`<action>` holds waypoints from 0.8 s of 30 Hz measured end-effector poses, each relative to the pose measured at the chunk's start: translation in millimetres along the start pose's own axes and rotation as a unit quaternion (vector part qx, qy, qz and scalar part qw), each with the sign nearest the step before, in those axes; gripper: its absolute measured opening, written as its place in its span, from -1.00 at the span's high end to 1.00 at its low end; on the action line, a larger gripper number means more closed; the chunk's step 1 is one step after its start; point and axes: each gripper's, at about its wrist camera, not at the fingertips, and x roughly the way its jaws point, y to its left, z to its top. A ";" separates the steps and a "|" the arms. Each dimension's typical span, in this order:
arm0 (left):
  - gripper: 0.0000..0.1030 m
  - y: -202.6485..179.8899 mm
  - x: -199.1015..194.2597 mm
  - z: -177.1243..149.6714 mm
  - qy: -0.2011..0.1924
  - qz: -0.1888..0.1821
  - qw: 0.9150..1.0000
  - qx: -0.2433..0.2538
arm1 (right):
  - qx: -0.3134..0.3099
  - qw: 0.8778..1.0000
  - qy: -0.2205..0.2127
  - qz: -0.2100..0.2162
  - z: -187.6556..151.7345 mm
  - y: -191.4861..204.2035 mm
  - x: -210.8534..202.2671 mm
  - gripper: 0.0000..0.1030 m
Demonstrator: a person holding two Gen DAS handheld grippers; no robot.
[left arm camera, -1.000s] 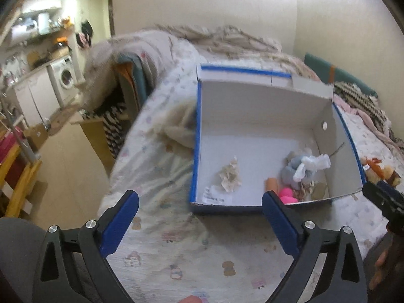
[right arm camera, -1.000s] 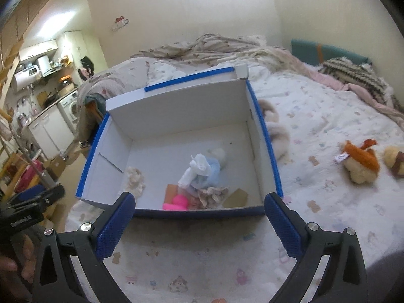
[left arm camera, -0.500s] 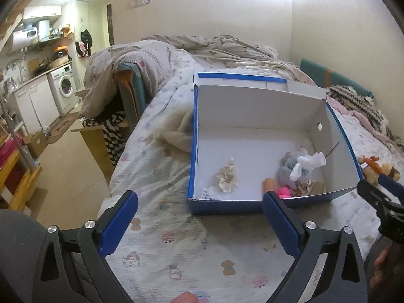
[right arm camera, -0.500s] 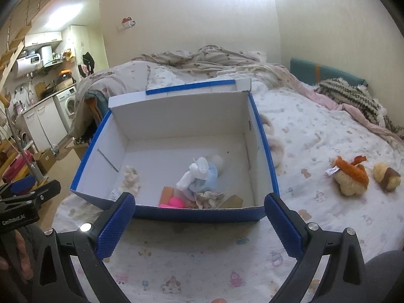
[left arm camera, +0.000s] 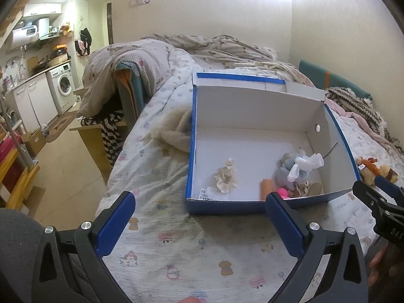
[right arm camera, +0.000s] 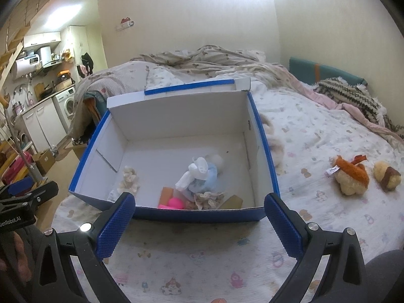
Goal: Organize soft objects
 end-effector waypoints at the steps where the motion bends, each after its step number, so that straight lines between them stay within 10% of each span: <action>1: -0.99 -0.2 -0.2 0.2 0.000 0.000 1.000 0.000 | 0.000 1.000 0.000 0.000 -0.1 0.1 0.0 -1.00; 24: -0.99 0.6 -1.0 -0.5 0.000 -0.006 1.000 -0.001 | 0.005 1.000 0.002 0.007 0.8 0.6 -0.9 -1.00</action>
